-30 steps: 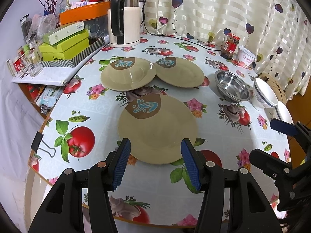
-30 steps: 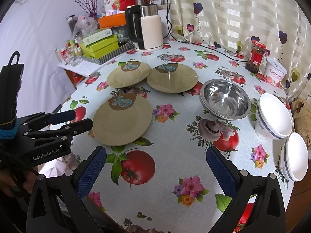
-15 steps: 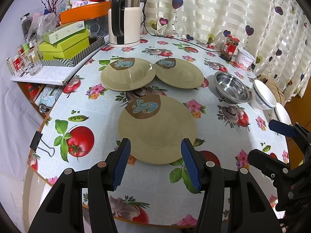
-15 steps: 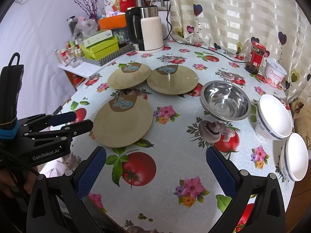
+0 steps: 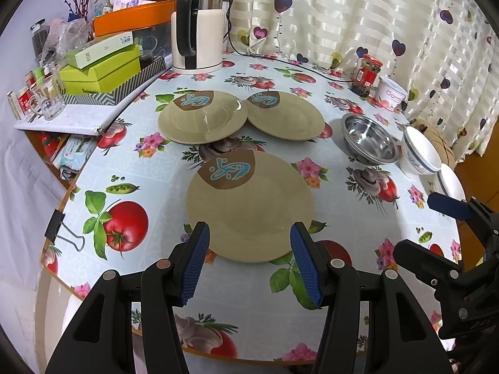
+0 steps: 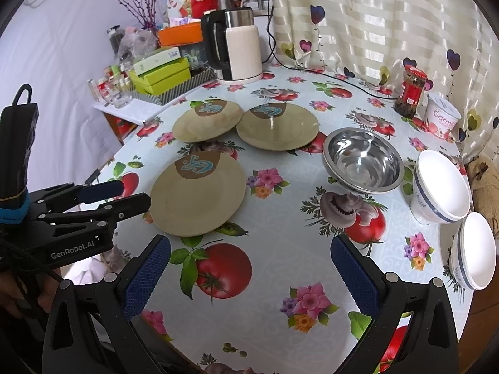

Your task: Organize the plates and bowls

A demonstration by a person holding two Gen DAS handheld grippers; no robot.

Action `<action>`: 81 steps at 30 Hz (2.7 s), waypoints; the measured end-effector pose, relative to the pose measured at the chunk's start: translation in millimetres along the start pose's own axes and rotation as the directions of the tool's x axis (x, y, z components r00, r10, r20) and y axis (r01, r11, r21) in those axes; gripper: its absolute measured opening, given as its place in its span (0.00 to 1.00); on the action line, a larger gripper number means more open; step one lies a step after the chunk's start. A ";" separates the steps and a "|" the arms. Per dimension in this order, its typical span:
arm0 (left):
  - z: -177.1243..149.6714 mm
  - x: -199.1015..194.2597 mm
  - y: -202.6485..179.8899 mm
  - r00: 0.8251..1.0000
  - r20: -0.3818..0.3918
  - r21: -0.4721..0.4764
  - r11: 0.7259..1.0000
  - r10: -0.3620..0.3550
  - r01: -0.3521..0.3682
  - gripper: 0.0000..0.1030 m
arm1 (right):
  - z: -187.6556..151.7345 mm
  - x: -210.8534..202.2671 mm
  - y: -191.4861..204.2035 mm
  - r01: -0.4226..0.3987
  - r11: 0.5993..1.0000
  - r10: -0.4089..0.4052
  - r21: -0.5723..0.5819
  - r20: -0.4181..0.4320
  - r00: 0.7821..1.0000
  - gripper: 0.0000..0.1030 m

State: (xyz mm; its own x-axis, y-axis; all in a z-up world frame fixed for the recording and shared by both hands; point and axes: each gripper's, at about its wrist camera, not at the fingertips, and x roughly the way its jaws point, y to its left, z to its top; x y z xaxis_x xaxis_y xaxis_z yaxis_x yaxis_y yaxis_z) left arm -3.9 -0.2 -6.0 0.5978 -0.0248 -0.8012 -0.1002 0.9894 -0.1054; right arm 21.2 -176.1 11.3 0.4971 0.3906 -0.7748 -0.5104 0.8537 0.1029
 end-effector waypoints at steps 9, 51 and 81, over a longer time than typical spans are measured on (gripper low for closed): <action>1.9 2.5 3.8 1.000 -0.001 -0.004 1.000 -0.003 0.003 0.53 | -0.2 2.4 2.2 -0.002 1.000 0.002 0.000 -0.009 1.000 1.00; 13.1 21.0 24.2 0.998 -0.016 -0.053 0.997 -0.057 0.056 0.53 | 17.4 25.3 5.1 -0.017 1.000 0.016 -0.025 -0.047 0.999 1.00; 59.6 66.1 103.3 1.000 0.001 -0.173 0.985 0.002 -0.002 0.53 | 92.2 108.7 23.9 -0.129 0.992 0.127 -0.002 -0.141 0.982 0.62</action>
State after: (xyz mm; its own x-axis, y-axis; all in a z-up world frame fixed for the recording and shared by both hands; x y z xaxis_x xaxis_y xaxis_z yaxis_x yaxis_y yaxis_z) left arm 72.8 108.9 -34.7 0.5984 -0.0227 -0.8008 -0.2374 0.9497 -0.2043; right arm 127.7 -81.4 -13.0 0.3243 0.4437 -0.8354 -0.5715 0.7957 0.2008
